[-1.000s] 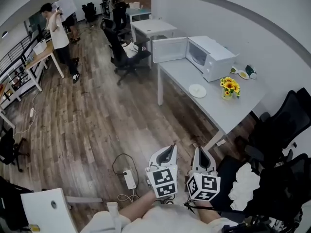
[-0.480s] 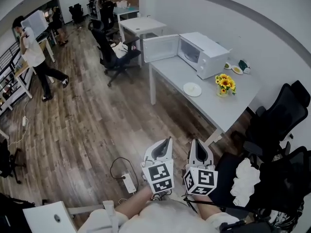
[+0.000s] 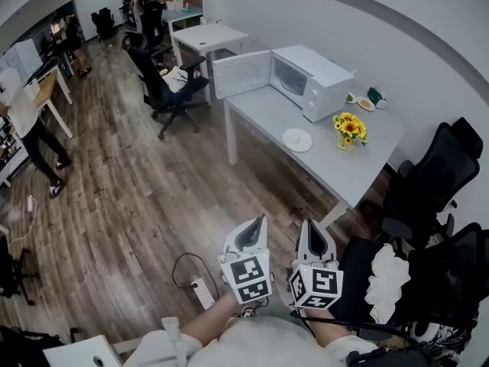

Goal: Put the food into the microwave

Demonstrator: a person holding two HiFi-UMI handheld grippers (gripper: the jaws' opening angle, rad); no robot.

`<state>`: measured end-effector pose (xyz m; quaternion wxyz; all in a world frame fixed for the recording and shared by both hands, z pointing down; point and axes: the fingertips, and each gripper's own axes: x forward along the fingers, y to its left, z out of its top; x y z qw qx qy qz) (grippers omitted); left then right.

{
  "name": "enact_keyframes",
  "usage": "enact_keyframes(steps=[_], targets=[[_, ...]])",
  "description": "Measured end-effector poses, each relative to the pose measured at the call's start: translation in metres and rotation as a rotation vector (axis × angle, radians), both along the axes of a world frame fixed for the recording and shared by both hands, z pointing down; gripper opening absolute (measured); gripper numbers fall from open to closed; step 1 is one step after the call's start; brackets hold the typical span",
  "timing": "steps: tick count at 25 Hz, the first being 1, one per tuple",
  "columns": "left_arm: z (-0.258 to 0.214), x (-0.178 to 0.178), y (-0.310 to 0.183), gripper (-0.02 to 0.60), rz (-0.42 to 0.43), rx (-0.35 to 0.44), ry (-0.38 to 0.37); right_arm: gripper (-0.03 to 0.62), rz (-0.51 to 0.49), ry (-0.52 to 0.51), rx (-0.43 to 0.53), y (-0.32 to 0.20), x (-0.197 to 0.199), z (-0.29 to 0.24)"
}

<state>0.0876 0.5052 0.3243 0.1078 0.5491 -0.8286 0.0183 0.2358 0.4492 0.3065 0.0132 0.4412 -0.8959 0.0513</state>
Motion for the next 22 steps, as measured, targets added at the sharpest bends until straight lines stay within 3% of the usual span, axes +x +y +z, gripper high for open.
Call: enact_keyframes(steps=[10, 22], targets=[[0.017, -0.023, -0.049, 0.413, 0.005, -0.012, 0.034, 0.018, 0.057, 0.027, -0.029, -0.054, -0.003, 0.018], [0.025, -0.07, -0.145, 0.413, -0.024, -0.06, 0.043, 0.018, 0.0, 0.043, -0.07, -0.154, -0.059, 0.025]])
